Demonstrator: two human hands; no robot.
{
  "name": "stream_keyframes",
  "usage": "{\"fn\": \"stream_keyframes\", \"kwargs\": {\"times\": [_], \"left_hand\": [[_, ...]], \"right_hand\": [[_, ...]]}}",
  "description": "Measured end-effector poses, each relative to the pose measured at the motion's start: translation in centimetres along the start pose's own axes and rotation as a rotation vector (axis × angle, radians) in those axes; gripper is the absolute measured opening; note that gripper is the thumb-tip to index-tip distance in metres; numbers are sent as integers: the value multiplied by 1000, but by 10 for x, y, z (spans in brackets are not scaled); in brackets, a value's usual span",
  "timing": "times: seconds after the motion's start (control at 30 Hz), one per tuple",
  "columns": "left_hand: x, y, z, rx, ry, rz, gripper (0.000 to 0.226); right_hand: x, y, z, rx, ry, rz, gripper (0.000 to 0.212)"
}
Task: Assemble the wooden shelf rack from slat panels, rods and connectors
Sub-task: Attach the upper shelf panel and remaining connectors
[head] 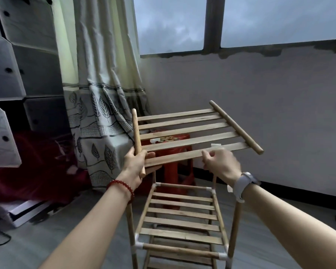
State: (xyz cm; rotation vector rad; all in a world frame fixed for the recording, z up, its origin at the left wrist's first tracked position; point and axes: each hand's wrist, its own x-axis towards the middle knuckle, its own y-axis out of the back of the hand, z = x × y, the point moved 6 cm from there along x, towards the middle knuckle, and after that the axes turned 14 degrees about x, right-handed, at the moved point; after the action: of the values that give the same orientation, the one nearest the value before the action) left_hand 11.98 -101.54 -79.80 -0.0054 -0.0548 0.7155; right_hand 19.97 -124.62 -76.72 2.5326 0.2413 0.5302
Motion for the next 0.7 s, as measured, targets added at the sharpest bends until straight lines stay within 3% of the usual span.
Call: {"fn": "stream_keyframes", "kwargs": {"times": [0.07,0.13,0.23,0.4,0.47,0.57,0.63,0.7], "left_hand": [[4,4,0,5,2,6,34],[8,4,0,21,2,-11,34],[8,2,0,41,-16,-83,35],[10,2,4,134,-40,-189,19],[17,10,6,316,-85,-130,20],[26,36,2,732,-197,110,26],[31,54,-13,805,-185,217,21],[37,61,-36,739,-110,196,31]], "right_hand": [[-6,5,-20,-361,405,178,29],[-13,-12,-29,-507,636,59,44],[-12,-45,-27,-647,728,-220,62],[-18,-73,-26,-713,884,-257,51],[-18,-78,-23,-732,881,-242,48],[-16,-83,-19,-742,881,-270,38],[-14,-87,-13,-764,885,-283,36],[-12,-85,-7,-758,847,-271,35]]}}
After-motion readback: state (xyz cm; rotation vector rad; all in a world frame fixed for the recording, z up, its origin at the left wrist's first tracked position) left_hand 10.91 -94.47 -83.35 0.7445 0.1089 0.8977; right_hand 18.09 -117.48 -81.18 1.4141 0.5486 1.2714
